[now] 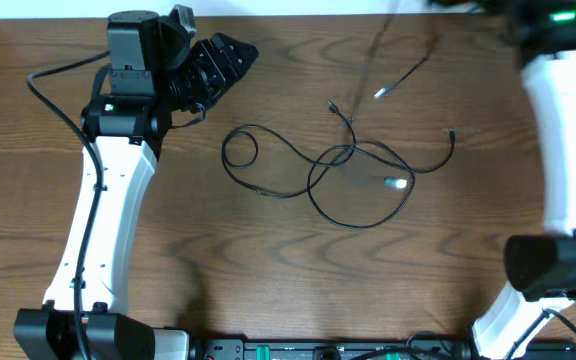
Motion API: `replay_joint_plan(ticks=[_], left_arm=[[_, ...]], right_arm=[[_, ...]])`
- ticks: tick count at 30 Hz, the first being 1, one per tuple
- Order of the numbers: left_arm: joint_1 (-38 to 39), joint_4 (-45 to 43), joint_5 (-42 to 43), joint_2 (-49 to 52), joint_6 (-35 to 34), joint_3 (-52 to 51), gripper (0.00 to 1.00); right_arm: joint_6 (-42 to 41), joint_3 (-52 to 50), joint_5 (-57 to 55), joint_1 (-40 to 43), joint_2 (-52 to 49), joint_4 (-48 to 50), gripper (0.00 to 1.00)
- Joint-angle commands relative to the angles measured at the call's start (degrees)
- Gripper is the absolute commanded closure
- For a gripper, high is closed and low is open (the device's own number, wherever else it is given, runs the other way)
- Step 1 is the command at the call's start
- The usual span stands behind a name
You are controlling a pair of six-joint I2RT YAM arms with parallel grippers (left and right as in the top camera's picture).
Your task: Untangle cables
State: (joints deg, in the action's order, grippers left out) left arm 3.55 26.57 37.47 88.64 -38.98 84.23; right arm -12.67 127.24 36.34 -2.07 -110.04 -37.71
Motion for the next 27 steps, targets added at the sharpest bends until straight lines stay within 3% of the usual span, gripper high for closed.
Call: replay_joint_plan(ticks=[1, 7, 21, 27], left_arm=[[0.0, -0.09, -1.09, -0.11, 2.58, 0.39, 0.32], [0.02, -0.09, -1.09, -0.11, 3.23, 0.39, 0.32], [0.02, 0.2, -1.11, 1.7, 3.58, 0.33, 0.31], [0.07, 0.33, -3.69, 1.73, 3.63, 0.33, 0.31]], right_arm=[[-4.76, 11.15, 2.19, 6.4, 2.91, -2.36, 0.99], [-15.15, 17.18, 6.99, 18.86, 2.89, -0.7, 0.99], [-24.26, 17.09, 9.86, 30.6, 2.69, 7.3, 0.99], [-28.63, 17.11, 6.91, 41.48, 2.69, 11.3, 0.99]])
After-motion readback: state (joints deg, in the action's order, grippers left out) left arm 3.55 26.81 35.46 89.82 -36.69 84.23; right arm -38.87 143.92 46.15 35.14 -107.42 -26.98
